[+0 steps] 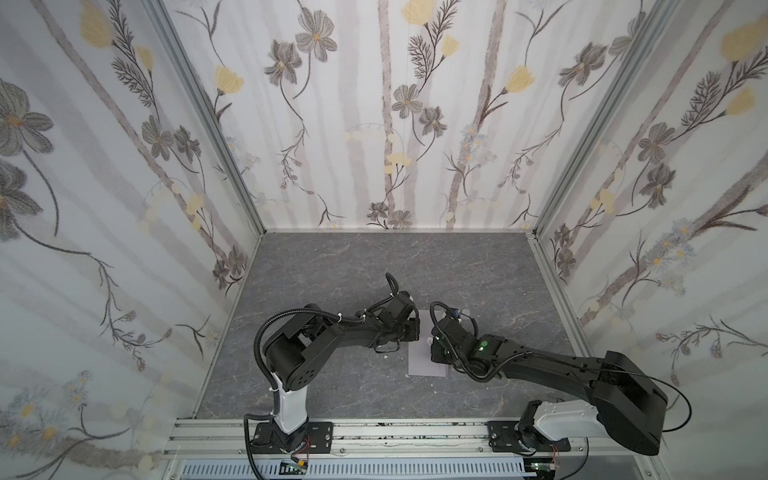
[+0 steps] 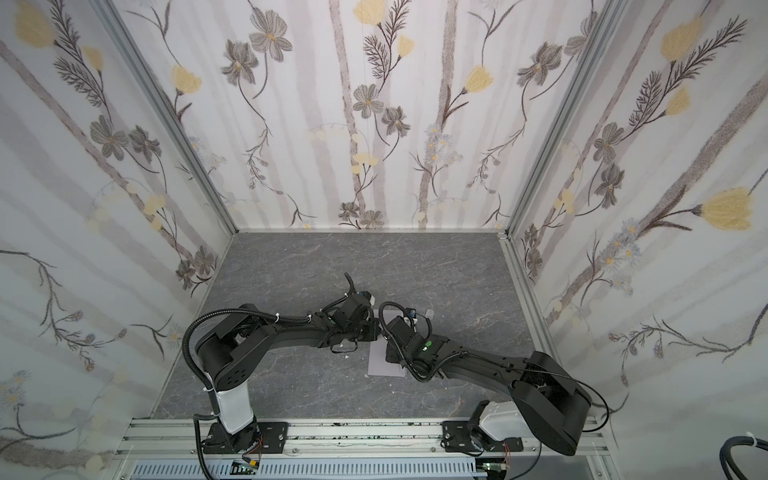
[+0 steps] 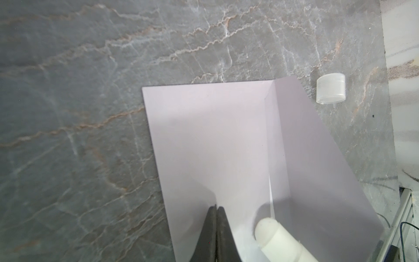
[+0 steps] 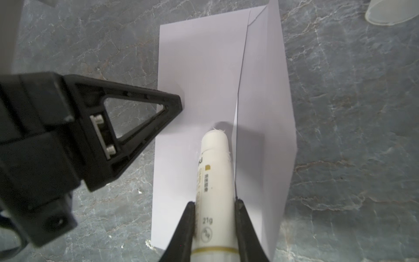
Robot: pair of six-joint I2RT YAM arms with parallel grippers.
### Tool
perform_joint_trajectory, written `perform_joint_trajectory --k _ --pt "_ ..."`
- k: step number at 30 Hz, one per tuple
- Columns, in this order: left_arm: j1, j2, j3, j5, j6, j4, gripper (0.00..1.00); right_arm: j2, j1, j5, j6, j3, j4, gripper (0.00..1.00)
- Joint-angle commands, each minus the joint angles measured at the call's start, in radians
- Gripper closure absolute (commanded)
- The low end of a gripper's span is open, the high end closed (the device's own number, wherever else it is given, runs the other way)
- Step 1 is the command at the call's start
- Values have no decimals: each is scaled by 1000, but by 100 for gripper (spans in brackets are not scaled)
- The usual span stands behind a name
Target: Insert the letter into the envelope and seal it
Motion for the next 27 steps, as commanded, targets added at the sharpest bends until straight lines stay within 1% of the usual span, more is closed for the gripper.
perform_joint_trajectory --k 1,4,9,12,16,20,24,27 --pt "-4 9 -5 -3 -1 -119 100 34 -25 19 0 3 4 100" --pt "-6 10 -2 2 -2 -119 100 67 -49 16 -24 20 31 100" --pt "-7 12 -3 2 -4 -119 100 118 -57 10 -49 47 44 100" --pt "-7 9 -4 1 -7 -121 100 94 -56 13 -47 44 39 100" --pt "-8 10 -4 3 -7 -121 100 -8 -56 47 -46 53 1 100" --pt "-9 12 -1 4 -10 -120 100 -62 -49 50 -43 64 -50 100" --pt "-10 10 -2 2 -11 -121 100 -73 -17 29 -6 32 -44 100" --pt "-12 13 -1 3 -11 -119 100 -55 -7 11 12 -1 -14 100"
